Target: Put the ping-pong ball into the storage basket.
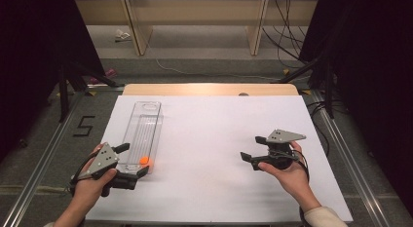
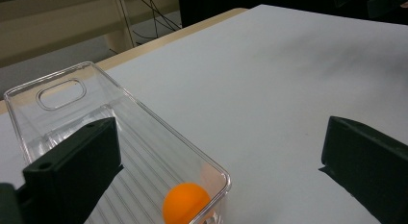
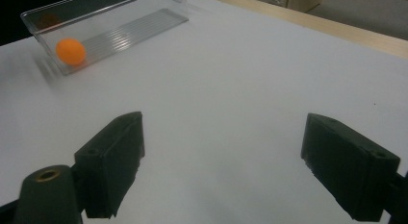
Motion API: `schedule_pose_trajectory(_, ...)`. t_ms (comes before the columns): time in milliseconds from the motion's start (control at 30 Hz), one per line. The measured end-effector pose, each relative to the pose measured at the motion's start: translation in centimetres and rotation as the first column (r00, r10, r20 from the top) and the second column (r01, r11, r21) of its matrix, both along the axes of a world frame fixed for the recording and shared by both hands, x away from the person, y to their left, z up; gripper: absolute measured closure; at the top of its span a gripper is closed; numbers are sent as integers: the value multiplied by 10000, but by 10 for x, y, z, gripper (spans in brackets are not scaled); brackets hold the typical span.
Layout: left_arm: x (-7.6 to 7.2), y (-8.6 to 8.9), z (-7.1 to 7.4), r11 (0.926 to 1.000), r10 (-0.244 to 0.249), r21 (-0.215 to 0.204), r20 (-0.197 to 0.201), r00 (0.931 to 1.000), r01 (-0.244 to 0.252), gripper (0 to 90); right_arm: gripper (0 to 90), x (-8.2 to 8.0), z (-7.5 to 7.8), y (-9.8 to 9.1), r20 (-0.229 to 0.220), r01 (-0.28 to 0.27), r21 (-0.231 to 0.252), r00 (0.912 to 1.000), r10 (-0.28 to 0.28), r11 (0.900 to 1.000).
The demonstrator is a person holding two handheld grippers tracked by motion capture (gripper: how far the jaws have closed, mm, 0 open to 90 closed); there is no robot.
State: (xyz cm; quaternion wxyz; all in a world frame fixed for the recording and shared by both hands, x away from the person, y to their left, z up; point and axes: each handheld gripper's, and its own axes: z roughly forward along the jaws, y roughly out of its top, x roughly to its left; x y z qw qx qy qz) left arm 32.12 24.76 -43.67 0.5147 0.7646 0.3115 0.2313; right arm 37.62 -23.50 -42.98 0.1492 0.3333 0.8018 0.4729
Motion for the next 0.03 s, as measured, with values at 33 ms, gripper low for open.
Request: schedule_pose_trajectory(33,0,0,0,10000,25,-16,-21,10000,-25,0,162,0,0,0,8,-5,-8,10000,5,10000)
